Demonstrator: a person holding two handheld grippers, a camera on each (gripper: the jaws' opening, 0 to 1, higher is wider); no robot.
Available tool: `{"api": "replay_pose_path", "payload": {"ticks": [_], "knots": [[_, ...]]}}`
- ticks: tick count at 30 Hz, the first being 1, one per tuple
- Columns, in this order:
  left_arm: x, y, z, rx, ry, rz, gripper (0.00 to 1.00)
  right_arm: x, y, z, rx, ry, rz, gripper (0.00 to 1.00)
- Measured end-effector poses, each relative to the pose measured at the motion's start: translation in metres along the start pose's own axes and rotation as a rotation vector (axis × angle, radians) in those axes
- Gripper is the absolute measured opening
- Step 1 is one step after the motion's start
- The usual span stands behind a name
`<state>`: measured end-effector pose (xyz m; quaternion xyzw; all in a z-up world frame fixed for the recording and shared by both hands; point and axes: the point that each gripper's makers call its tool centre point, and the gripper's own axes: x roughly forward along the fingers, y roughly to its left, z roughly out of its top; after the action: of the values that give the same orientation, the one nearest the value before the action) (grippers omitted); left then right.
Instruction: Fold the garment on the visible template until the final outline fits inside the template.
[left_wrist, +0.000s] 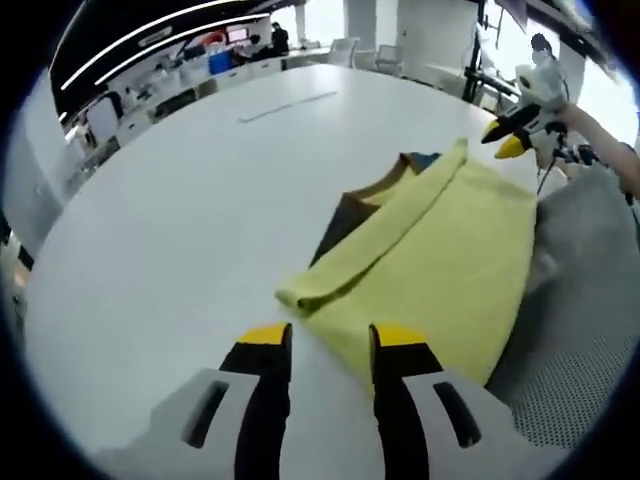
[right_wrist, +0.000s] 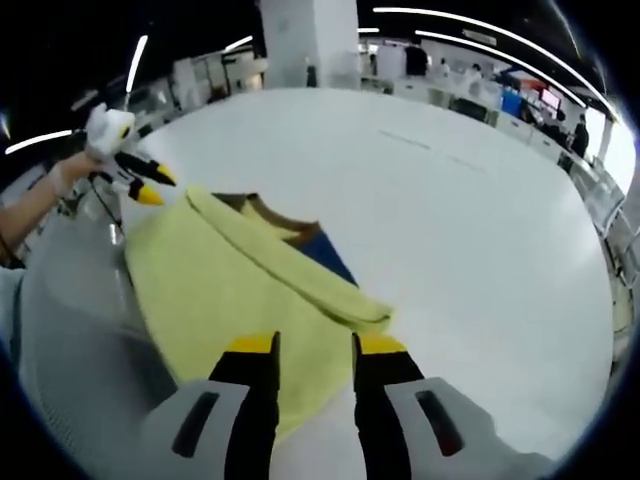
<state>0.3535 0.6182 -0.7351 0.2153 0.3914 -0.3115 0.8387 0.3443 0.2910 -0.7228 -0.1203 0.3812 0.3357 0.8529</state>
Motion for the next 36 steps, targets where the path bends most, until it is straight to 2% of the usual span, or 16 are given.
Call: {"api": "replay_pose_path", "payload": {"ticks": [3, 9, 13, 20, 23, 27, 36], "knots": [[0.004, 0.000, -0.001, -0.008, 0.018, -0.011, 0.26, 0.000, -0.004, 0.000, 0.002, 0.003, -0.013, 0.27], [0.008, 0.006, 0.001, -0.020, 0.013, -0.001, 0.24, 0.002, -0.015, 0.004, 0.004, 0.009, -0.040, 0.26], [0.011, 0.009, 0.000, -0.005, 0.027, 0.011, 0.24, 0.005, -0.021, 0.010, 0.055, -0.017, -0.038, 0.24], [0.013, 0.012, -0.002, -0.022, 0.023, 0.020, 0.23, 0.009, -0.034, 0.013, 0.024, -0.001, -0.083, 0.19], [0.013, 0.014, -0.002, -0.036, 0.012, 0.028, 0.23, 0.011, -0.041, 0.008, -0.008, 0.033, -0.112, 0.18], [0.014, 0.016, -0.003, -0.053, 0.006, 0.030, 0.22, 0.013, -0.044, 0.008, -0.011, 0.036, -0.115, 0.15], [0.019, 0.022, 0.000, -0.072, -0.008, 0.045, 0.21, 0.021, -0.052, -0.001, -0.072, 0.098, -0.135, 0.13]]}}
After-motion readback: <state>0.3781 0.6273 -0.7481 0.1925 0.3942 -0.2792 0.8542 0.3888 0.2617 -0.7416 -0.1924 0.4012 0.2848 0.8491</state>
